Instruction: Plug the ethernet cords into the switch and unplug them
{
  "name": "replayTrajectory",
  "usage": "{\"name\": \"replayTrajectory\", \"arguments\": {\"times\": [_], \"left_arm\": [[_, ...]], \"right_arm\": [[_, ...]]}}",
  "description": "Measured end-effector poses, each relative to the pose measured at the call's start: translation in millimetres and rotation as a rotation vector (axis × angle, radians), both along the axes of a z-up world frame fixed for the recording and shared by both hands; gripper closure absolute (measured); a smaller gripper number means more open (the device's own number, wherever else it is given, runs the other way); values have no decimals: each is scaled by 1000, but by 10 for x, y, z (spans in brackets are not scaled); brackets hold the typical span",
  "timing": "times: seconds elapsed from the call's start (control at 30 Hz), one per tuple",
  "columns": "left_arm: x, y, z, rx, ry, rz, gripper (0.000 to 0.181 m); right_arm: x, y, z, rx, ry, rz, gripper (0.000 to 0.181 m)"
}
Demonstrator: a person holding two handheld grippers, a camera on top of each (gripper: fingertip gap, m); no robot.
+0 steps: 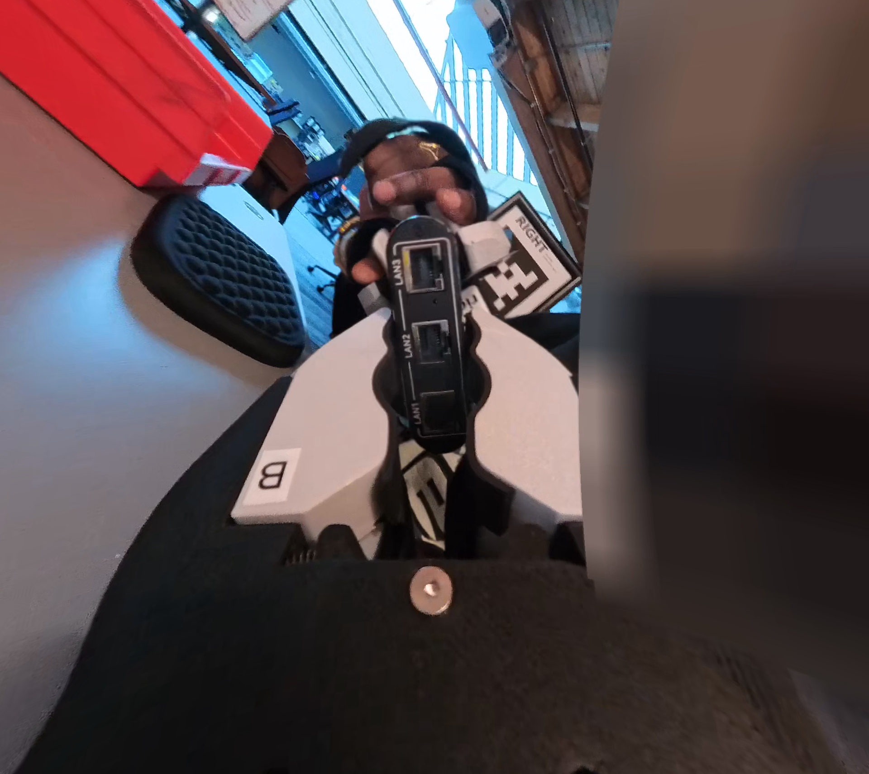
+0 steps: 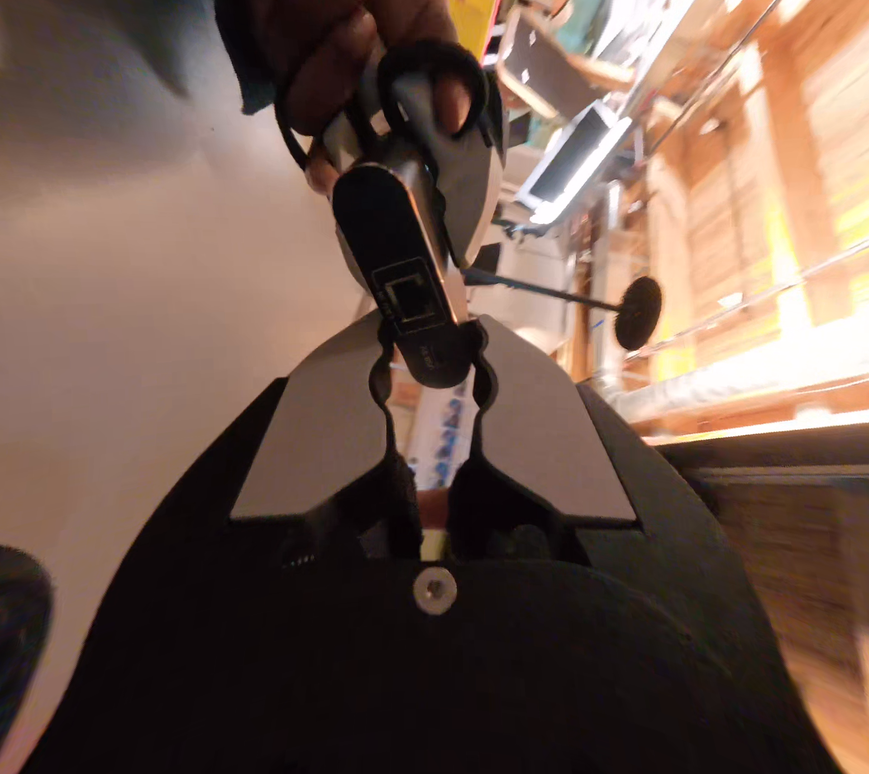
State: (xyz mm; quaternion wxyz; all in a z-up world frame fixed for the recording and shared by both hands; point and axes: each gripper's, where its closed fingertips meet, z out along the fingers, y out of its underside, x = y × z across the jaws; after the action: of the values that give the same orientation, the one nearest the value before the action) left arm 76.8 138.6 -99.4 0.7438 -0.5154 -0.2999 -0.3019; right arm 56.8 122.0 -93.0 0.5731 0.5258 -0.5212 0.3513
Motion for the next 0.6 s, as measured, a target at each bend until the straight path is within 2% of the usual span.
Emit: {"name": "replayTrajectory", "arguments": {"times": [0.03,0.07,0.13,0.2,0.23,0.3,0.37,0.43,0.5,0.53,0.57,0.6], "left_arm": [[-44,-20,8,12,-16,19,153],[-80,-56,49,39,-17,40,139],[-175,-156,122,56,23,134,123],[-212,-232,184,-28,198,286,107],[-198,-250,210,-104,325,366,104],[-259,-284,97,-407,602,552,98],[-242,-254,17,-660,912,663,103],[-308,-208,-120,-855,1063,713,113],[-309,-100,-243,-938,1152,678,124],[-276,-45,-260,-946,1193,654,132],[-250,-15,-246,-938,1221,652,148],[-243,-17,-221,-931,1234,667,153]], "right_arm": [[-35,5,-14,14,-71,-26,152],[-62,13,-28,24,-164,-47,153],[-152,47,-67,51,-373,-117,154],[-243,107,-105,86,-529,-179,155],[-287,143,-132,109,-597,-212,156],[-365,208,-175,144,-685,-266,156],[-380,244,-212,177,-743,-280,156],[-343,252,-250,209,-779,-270,156],[-287,247,-289,241,-790,-253,156],[-256,239,-304,255,-797,-243,156],[-225,229,-311,265,-804,-230,156],[-214,219,-300,259,-814,-223,156]]}}
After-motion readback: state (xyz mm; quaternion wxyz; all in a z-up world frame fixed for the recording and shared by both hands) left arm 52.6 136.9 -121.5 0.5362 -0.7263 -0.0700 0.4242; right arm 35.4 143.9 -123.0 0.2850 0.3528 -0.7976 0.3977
